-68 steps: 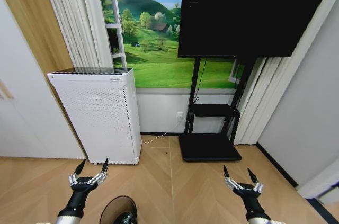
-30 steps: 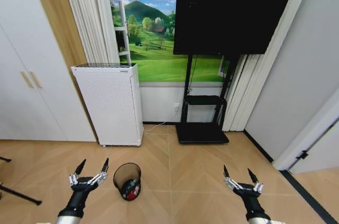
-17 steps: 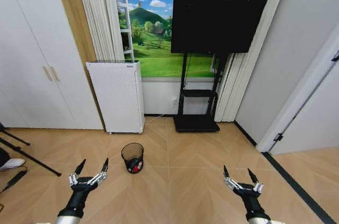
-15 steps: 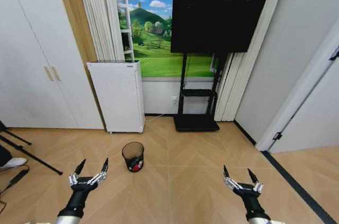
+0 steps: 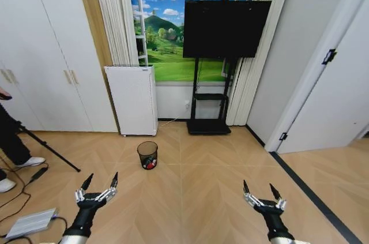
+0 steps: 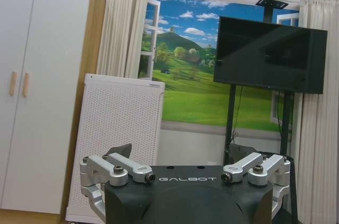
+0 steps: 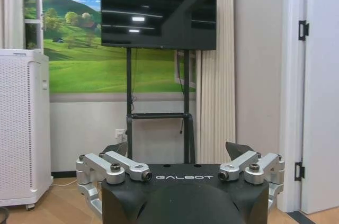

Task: Pick up the trash bin and place the garbage on the floor into it.

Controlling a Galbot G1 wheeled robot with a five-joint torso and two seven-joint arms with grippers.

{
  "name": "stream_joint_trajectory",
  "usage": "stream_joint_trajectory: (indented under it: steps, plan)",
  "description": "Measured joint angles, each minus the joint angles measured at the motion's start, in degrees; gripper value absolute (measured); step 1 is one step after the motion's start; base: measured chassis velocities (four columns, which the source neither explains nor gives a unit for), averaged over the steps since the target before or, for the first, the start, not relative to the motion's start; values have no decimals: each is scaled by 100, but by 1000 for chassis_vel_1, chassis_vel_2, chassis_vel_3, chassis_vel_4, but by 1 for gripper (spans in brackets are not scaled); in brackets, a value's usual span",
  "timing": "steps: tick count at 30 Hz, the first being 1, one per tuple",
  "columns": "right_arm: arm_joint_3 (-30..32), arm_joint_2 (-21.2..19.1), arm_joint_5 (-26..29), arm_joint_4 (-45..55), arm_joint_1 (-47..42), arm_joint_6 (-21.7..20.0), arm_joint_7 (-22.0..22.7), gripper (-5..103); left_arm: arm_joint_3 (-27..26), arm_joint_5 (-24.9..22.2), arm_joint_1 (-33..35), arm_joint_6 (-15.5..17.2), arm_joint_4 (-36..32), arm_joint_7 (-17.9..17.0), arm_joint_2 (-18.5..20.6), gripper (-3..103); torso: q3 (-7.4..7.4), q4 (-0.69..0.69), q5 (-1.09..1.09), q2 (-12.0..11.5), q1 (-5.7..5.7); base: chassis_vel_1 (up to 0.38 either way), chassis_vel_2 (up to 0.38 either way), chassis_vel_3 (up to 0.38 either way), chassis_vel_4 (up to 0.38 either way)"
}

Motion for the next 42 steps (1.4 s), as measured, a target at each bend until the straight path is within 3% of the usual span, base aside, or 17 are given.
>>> stream_joint_trajectory:
  steps: [6,42]
  plan:
    - [-1,-1,0,0,7,0,0,100,0,0,-1,0,0,0,0,100,3,6,-2,-3,7,-63,23,108,-38]
    - [-2,0,0,0,4,0,0,100,-1,0,-1,0,0,0,0,100,0,4,-3,-1,2,-2,4,2,-2]
